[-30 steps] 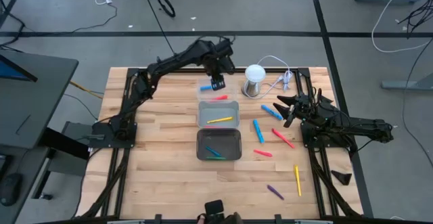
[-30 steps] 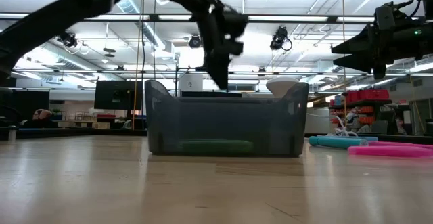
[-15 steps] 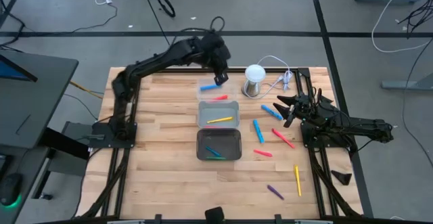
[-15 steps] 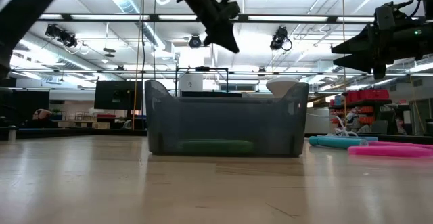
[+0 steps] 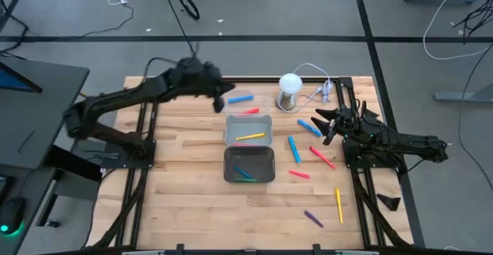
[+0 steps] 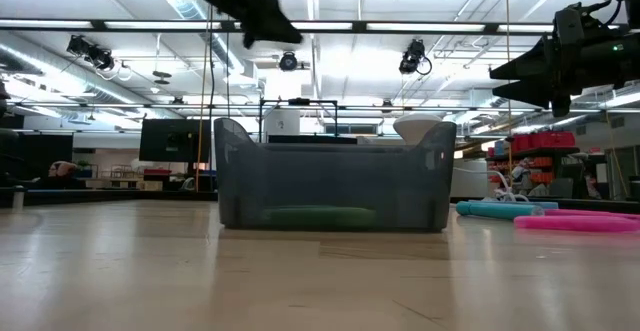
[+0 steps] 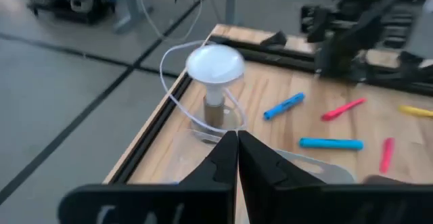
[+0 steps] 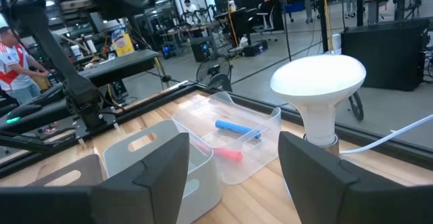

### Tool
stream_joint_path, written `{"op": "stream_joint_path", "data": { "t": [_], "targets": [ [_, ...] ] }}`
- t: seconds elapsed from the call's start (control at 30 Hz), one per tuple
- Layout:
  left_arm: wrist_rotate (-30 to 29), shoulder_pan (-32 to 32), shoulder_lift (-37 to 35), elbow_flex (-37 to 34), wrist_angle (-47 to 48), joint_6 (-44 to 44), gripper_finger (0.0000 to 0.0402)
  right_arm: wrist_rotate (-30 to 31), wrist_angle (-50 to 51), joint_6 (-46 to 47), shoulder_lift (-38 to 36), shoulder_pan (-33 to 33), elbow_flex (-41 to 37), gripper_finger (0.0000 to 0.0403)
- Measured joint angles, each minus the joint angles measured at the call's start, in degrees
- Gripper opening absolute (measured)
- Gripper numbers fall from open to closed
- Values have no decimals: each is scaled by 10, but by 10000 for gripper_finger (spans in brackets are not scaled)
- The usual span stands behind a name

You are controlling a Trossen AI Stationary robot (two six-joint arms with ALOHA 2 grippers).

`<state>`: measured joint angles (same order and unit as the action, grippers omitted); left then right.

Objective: Pick & Place Markers
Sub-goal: Put the purple pen into the black bin

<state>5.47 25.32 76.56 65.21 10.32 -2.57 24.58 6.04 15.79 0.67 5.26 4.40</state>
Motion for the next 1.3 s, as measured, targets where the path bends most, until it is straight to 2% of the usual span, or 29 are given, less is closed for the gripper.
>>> {"op": "stream_joint_path", "data": {
  "t": [0.23,0.47,0.63,0.9,1.3],
  "targets": [
    [-13,-12,-151,-149,-2,-24,14,0,0,0,0,0,0,231],
    [-12,-12,-285,-295,-19,47,14,0,0,0,0,0,0,231],
    [-12,-12,-378,-380,-33,50,14,0,0,0,0,0,0,231],
    [-11,-12,-501,-466,-34,49,14,0,0,0,0,0,0,231],
    [-11,-12,-649,-543,-33,49,14,0,0,0,0,0,0,231]
  ]
}}
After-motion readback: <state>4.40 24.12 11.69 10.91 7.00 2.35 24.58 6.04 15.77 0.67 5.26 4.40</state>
